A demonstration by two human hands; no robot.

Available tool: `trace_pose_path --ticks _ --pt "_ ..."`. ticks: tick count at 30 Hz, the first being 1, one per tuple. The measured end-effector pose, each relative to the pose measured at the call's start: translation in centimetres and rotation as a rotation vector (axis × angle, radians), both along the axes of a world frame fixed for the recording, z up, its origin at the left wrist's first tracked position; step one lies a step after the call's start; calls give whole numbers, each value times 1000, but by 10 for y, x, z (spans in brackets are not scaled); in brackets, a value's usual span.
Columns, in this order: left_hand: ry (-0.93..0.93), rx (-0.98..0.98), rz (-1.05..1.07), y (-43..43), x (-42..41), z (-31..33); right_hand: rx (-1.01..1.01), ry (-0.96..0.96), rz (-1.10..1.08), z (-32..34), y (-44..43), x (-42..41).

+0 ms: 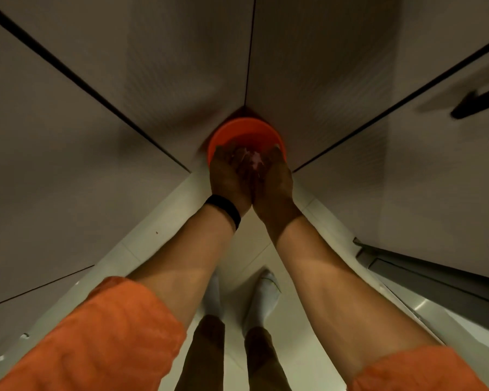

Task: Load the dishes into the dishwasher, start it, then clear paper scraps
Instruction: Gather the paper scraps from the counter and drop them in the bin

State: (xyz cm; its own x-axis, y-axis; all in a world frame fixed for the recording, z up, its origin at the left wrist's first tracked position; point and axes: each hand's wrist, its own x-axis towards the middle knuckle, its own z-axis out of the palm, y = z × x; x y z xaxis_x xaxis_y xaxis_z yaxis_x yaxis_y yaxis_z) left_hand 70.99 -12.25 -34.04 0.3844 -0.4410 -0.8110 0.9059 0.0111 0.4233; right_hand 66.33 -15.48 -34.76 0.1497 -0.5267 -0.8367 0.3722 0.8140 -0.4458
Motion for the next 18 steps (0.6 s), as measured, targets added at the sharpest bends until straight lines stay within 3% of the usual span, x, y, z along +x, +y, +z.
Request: trace_pose_path --ticks 5,11,18 --pt "-31 -44 -40 -6 2 129 -84 36 62 121 0 6" --pt "-205 -179 -189 -3 18 307 -505 47 292 309 -7 3" --pt "-396 -420 -378 -21 18 476 -831 137 285 479 -34 -20"
